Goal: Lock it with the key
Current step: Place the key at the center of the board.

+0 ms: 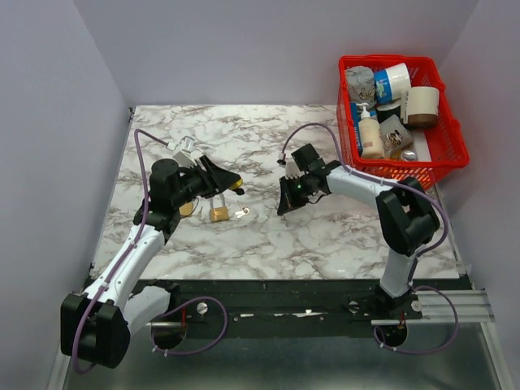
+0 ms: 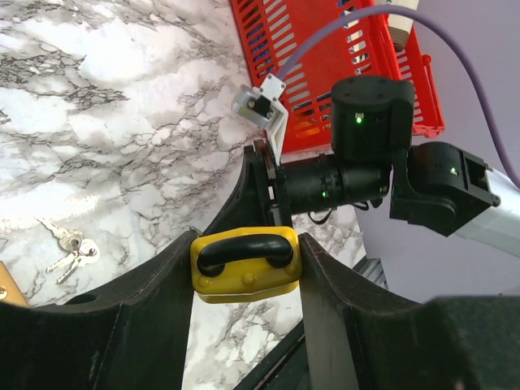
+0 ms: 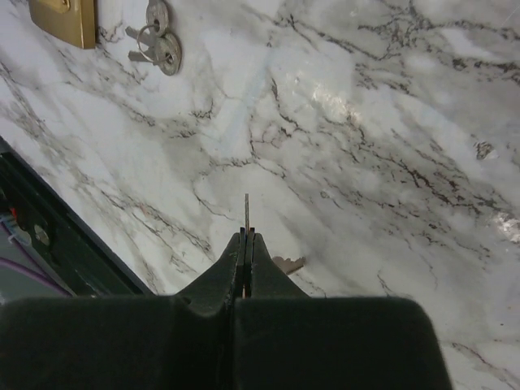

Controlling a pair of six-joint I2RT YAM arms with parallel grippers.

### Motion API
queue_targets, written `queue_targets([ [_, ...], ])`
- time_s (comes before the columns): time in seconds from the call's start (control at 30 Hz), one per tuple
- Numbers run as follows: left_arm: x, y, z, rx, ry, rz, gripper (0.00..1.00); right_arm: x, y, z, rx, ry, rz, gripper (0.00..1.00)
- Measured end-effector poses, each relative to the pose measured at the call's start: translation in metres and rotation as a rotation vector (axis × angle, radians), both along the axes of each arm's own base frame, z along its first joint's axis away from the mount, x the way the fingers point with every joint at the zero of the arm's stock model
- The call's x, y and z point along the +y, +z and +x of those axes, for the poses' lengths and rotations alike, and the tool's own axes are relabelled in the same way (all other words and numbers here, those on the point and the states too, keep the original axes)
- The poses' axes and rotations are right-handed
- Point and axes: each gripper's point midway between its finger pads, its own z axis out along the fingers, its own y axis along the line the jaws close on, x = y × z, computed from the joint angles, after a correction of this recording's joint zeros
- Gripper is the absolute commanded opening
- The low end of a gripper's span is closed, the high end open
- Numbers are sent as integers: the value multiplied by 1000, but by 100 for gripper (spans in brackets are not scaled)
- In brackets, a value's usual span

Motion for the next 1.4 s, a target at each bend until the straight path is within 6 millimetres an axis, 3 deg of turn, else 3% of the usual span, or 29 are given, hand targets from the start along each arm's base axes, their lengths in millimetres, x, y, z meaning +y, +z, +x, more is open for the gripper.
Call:
queue_targets([
  [0.4, 0, -2, -1, 6, 0, 1, 0, -2, -9, 34, -3, -52, -31, 1],
  [0.67, 1, -11, -3, 27, 0, 5, 0, -6, -20, 43, 20, -72, -58, 2],
  [0.93, 1, -12, -3, 31, 1, 3, 0, -7, -17, 53, 1, -89, -73, 6],
  [1.23, 1, -14, -3, 37, 2, 2, 0, -5, -20, 64, 8, -106, -79, 23],
  [1.4, 1, -13, -3, 36, 1, 2, 0, -6, -23, 61, 23, -101, -86, 48],
])
